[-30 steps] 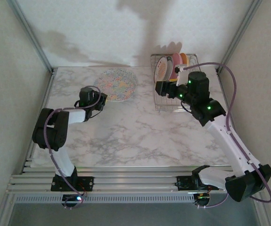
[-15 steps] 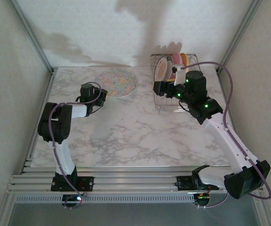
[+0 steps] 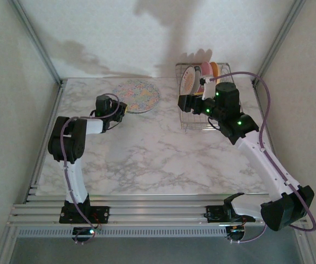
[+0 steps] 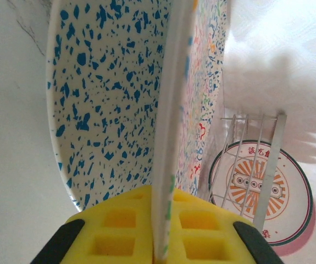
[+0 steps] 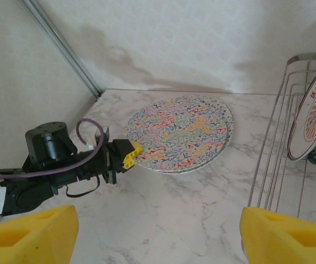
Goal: Unload the plates from the dish rack
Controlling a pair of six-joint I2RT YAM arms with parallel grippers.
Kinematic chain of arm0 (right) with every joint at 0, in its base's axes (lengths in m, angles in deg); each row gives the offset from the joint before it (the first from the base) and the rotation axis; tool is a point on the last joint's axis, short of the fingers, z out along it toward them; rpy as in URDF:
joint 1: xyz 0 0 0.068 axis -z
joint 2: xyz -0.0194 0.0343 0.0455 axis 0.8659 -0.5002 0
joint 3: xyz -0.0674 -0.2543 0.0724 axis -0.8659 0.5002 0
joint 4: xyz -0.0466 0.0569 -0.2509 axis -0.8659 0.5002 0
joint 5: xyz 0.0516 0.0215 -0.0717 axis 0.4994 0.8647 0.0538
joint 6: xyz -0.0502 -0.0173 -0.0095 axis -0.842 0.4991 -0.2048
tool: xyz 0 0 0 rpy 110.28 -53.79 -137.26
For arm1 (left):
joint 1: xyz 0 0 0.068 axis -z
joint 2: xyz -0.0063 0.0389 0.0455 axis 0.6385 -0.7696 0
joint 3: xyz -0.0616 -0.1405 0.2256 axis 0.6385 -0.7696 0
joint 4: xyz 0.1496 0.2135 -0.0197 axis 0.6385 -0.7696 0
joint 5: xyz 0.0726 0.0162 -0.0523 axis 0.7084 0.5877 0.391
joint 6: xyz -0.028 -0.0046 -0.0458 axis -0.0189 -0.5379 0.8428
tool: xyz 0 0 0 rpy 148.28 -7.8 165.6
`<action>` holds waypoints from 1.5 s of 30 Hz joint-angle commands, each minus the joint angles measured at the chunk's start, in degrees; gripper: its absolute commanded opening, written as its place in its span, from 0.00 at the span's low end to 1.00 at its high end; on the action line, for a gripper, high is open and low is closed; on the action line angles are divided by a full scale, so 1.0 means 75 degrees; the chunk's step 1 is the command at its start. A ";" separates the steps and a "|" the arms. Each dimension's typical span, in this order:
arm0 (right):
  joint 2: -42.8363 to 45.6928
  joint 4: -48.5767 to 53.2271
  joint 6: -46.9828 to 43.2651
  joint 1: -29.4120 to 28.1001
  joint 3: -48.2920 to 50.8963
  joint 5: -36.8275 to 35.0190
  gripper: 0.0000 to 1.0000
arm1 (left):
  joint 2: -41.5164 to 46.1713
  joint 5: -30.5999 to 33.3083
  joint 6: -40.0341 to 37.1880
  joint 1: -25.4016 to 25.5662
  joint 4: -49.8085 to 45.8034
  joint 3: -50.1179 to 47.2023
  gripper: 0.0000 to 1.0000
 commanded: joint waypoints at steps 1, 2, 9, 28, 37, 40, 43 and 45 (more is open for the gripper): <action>-0.0068 -0.0212 0.0068 -0.0053 -0.0234 0.0173 0.78 | -0.0051 -0.0212 -0.0177 -0.0090 0.0309 0.0355 0.00; -0.0074 -0.0192 0.0068 -0.0056 -0.0244 0.0170 0.78 | -0.0062 -0.0224 -0.0186 -0.0090 0.0309 0.0356 0.00; -0.0063 -0.0165 0.0131 -0.0056 -0.0223 0.0163 0.78 | -0.0207 -0.0327 -0.0263 -0.0105 0.0006 0.0560 0.05; -0.0057 -0.0130 0.0336 -0.0055 -0.0217 0.0141 0.78 | -0.0375 -0.0240 -0.1074 -0.0131 -0.2666 0.1841 0.47; -0.0044 -0.0094 0.0360 -0.0052 -0.0234 0.0127 0.78 | -0.0618 -0.0121 -0.1342 -0.0131 -0.3706 0.2403 0.51; -0.0039 -0.0095 0.0358 -0.0054 -0.0234 0.0131 0.78 | -0.0699 -0.0094 -0.1387 -0.0137 -0.3928 0.2514 0.51; -0.0057 -0.0086 0.0372 -0.0057 -0.0258 0.0139 0.78 | -0.0805 -0.0085 -0.1410 -0.0136 -0.4167 0.2653 0.53; -0.0067 -0.0082 0.0364 -0.0058 -0.0269 0.0151 0.78 | -0.0795 -0.0053 -0.1411 -0.0135 -0.4211 0.2668 0.53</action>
